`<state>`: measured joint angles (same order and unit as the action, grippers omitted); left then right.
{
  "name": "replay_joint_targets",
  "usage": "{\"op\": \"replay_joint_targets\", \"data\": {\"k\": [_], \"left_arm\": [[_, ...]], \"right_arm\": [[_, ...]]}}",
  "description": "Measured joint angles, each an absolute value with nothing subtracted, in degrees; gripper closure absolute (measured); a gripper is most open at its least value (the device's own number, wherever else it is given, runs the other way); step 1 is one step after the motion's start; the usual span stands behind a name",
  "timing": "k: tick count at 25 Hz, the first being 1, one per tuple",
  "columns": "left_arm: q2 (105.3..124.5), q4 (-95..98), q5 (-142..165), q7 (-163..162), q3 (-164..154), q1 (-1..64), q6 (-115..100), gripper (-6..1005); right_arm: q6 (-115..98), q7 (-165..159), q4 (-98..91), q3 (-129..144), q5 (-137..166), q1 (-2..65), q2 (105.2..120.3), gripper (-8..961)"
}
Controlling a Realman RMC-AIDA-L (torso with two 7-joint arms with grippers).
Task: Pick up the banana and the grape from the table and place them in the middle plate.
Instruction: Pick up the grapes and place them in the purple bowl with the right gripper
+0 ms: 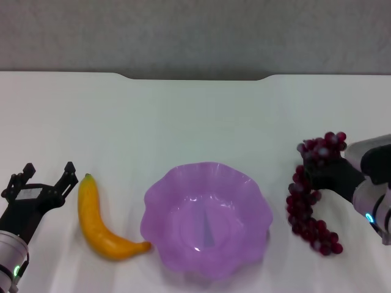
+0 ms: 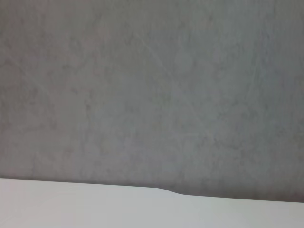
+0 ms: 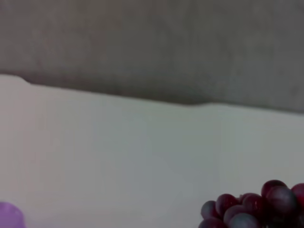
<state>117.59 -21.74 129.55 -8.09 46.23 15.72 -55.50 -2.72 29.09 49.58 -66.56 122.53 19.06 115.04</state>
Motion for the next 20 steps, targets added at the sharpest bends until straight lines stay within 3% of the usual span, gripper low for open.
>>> {"op": "replay_joint_targets", "data": {"k": [7,20], "left_arm": [[117.59,-21.79,129.62,-8.09,46.23,16.01,-55.48,105],[117.52,-21.75,129.55,-8.09,46.34,16.18,-55.64,105]], "right_arm": [[-14.41,29.10,56.75,-60.68,128.24,12.87,115.00,574],[-16.06,29.09,66.26,-59.26,134.34,11.64,114.77,581]]}}
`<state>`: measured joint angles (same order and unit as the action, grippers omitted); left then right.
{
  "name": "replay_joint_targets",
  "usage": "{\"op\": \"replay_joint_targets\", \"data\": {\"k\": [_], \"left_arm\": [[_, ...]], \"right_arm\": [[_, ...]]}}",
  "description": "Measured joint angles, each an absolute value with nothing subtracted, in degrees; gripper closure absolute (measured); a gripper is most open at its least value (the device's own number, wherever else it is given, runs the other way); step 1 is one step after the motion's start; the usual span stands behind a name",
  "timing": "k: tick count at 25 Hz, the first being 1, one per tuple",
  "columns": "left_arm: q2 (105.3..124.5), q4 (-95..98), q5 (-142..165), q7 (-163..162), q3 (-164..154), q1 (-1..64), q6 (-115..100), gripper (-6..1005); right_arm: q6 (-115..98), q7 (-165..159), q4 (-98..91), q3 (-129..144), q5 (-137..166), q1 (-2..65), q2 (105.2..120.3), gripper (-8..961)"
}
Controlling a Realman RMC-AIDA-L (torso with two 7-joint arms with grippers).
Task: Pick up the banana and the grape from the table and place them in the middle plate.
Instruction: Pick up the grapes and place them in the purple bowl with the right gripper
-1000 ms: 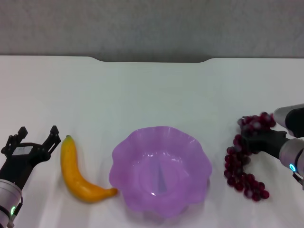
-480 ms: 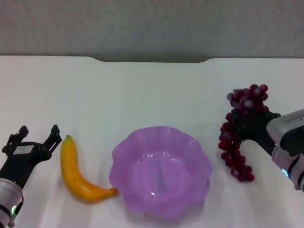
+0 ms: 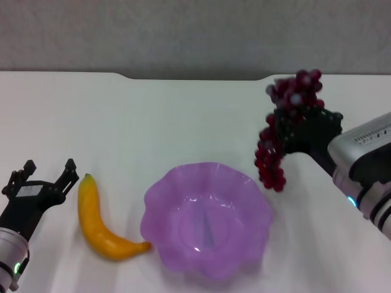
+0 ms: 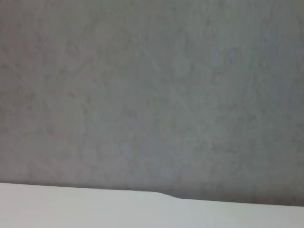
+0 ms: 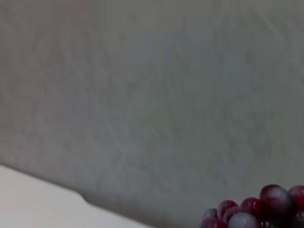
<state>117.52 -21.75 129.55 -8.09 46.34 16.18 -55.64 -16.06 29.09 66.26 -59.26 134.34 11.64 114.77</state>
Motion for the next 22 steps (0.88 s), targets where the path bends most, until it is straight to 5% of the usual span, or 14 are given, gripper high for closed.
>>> {"op": "replay_joint_targets", "data": {"k": [8,22], "left_arm": [[117.50,-21.59,129.55,-8.09,46.49,16.30,-55.35,106],[117.59,-21.62,129.55,-8.09,46.52,16.50,-55.39,106]], "right_arm": [[-12.73,29.12,74.60,-60.00,138.59,10.22,114.82,583],[-8.78,28.45,70.68,-52.67,135.15,18.54,115.15,592]]}}
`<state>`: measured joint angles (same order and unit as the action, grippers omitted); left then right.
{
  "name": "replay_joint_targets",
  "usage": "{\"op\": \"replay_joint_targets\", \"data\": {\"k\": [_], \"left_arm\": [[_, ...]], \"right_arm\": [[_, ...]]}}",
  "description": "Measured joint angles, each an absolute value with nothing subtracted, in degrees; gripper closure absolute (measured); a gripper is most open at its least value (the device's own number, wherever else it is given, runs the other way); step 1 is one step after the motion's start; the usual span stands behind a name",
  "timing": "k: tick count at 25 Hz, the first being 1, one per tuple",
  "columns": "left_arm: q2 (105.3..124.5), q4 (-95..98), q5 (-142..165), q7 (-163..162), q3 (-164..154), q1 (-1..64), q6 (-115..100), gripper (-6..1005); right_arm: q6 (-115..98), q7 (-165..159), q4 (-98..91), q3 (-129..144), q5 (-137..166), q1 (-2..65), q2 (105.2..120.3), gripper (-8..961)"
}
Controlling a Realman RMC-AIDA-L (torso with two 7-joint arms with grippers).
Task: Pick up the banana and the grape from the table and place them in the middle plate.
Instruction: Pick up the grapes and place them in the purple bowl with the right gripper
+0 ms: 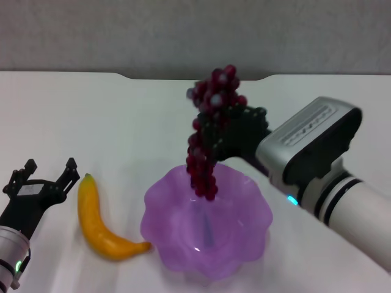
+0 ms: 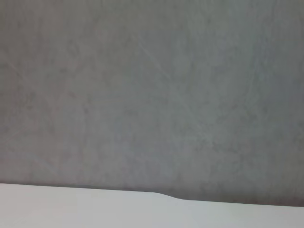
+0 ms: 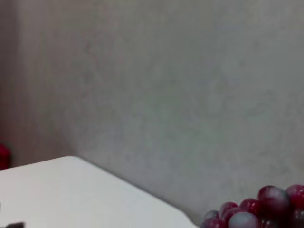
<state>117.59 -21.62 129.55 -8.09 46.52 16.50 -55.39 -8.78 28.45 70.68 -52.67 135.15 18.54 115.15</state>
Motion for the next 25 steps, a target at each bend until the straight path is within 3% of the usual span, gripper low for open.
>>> {"op": "replay_joint_targets", "data": {"k": [25], "left_arm": [[117.60,-21.62,129.55,-8.09,46.67,17.57,-55.36,105]], "right_arm": [[-13.68,21.61,55.10,-38.90,134.48,24.67,115.77,604]]}}
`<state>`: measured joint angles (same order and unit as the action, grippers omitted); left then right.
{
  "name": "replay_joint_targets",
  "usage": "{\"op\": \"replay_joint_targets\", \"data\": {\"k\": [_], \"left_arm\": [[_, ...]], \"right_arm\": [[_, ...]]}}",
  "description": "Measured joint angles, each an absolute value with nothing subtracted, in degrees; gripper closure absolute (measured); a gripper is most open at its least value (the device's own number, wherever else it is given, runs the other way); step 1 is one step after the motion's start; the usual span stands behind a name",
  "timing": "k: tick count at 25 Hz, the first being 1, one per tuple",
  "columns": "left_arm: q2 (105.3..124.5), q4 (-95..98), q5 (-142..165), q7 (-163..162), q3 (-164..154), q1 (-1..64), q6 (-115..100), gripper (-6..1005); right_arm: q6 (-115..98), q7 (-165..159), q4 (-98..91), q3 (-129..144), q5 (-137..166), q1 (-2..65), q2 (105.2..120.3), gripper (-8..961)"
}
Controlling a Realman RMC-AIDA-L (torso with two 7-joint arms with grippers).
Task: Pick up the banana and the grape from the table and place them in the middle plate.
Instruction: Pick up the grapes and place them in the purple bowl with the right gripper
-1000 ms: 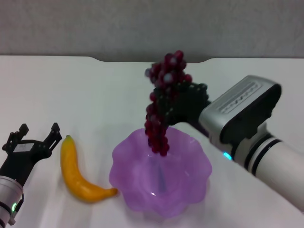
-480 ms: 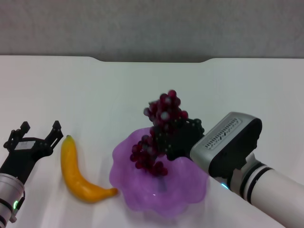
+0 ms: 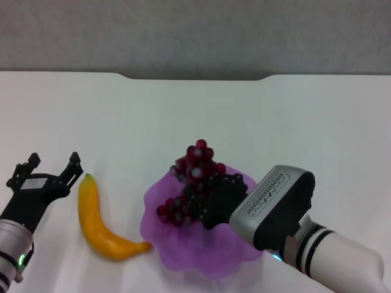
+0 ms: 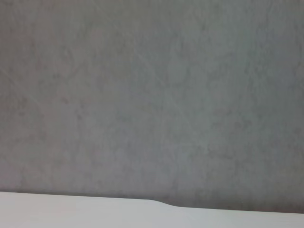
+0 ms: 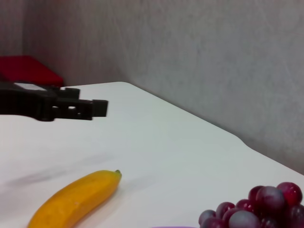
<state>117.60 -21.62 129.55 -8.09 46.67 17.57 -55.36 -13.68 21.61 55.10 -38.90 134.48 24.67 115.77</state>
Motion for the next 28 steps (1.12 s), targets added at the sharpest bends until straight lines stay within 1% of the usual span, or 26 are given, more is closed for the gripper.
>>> {"op": "replay_joint_targets", "data": {"k": [11,24,28], "left_arm": [[117.60,-21.67,129.55,-8.09,46.67,17.88,-55.37,106],[117.60,-21.68,129.54,-8.09,46.73,17.93,-55.37,106],[117.60,-21.65,129.47,-8.09,46.76,17.93,-55.40,106]], "right_arm": [[-21.15,21.46,51.55,-34.60,134.60,24.44,115.75,608],[-28.23,22.16,49.57,-32.05,135.12,23.99,115.75,491],[-29.70,22.18,49.33,-31.92,135.11,23.75,115.75,328]]}}
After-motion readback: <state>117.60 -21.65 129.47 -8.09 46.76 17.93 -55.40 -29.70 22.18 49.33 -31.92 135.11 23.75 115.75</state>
